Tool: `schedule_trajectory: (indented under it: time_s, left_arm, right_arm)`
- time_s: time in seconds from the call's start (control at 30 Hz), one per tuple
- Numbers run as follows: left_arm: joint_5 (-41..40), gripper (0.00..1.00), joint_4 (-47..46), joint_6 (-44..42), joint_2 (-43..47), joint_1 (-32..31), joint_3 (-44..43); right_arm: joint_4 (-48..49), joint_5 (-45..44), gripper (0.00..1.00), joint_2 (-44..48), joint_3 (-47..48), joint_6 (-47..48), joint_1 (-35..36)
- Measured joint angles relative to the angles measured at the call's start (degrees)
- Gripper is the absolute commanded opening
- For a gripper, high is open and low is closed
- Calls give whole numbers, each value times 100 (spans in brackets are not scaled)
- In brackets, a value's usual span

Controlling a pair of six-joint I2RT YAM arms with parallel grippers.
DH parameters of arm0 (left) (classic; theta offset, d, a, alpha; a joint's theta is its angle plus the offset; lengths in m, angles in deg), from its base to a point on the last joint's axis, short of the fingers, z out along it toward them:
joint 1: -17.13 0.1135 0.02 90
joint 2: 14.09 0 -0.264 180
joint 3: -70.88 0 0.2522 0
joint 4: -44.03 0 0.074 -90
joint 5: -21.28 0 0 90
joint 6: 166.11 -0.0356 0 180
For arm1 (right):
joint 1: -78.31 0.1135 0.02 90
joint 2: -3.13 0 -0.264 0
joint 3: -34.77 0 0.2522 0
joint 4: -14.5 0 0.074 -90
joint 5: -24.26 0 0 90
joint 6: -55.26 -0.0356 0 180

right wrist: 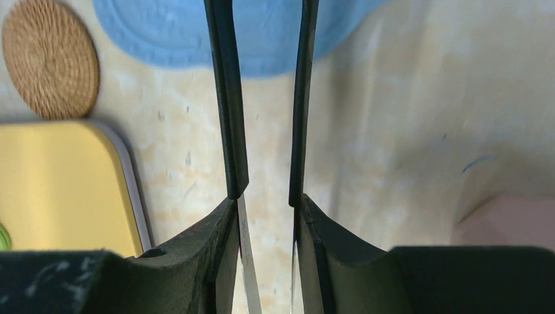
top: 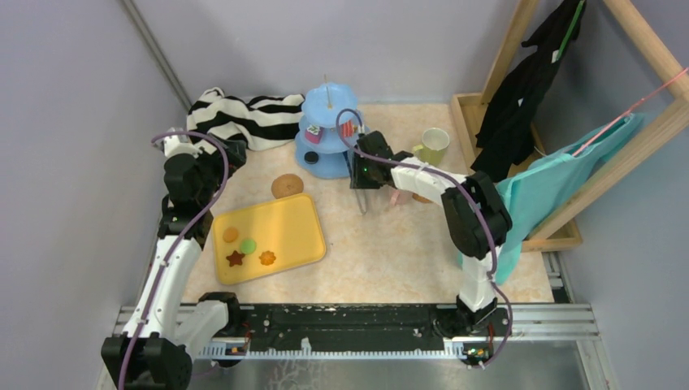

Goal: Serve the afternoon tea
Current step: Move the tray at the center of the board.

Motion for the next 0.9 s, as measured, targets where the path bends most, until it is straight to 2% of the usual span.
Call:
schedule_trajectory:
  time_s: [0.3, 0.57, 0.9]
  left_arm:
    - [-175, 98, 280, -98, 42, -15, -2]
    - [-280, 98, 675, -129, 46, -26, 0]
    - [-385, 96, 1589, 35, -63, -26, 33]
  right_arm:
    - [55, -380, 32, 1034, -1191, 173, 1106]
    - [22, -662, 32, 1738, -1482, 258, 2240]
    - [22, -918, 31, 2094, -1875, 256, 2968]
